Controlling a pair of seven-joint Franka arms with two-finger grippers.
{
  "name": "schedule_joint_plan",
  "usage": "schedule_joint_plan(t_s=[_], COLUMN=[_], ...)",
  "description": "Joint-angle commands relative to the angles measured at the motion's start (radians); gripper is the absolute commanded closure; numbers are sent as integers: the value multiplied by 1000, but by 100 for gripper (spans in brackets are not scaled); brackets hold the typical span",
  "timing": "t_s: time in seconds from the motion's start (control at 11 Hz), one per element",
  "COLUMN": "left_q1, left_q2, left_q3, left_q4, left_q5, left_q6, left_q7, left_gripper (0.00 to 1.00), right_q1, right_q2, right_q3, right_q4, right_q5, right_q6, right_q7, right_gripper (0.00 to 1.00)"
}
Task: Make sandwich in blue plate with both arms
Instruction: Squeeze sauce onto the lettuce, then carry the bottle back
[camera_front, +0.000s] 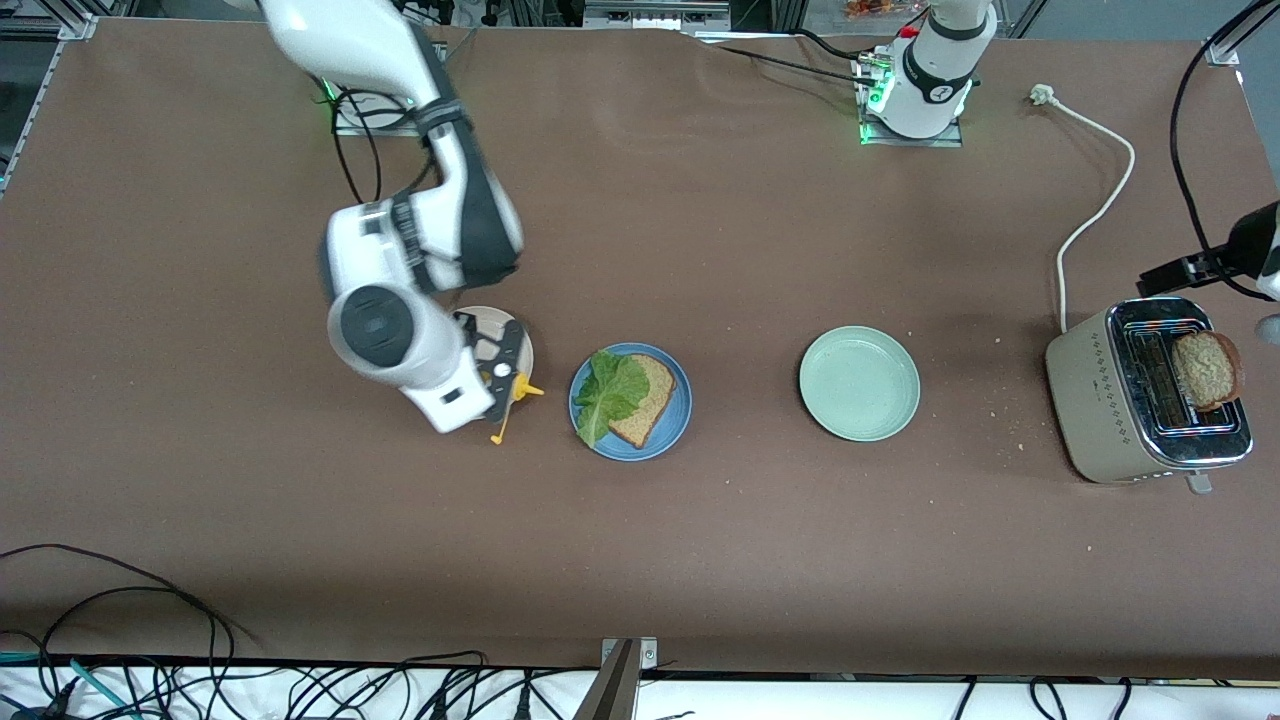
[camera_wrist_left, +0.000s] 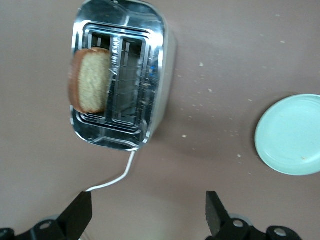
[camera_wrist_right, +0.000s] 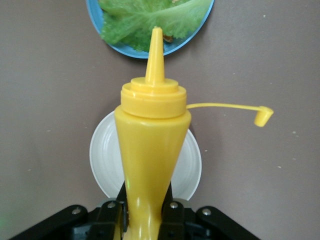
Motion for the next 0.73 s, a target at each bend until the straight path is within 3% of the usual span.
schedule_joint_plan(t_s=[0.0,0.27,0.64], left_q1=[80,194,273], left_q2=[118,212,305], left_q3=[-6,-6,-8], left_q4=[137,203,213], left_q5=[62,59,45], left_q6=[-2,19,85], left_q7=[134,338,406], left_gripper=[0,0,0], right_q1=[-131,-269,-453], right_q2=[-11,-7,58], right_q3=[24,27,37], right_q4=[4,-27,-80], right_q5=[171,315,497], right_q6=[-119,-237,-349], right_q7=[-234,-522,-897], right_gripper=[73,73,73])
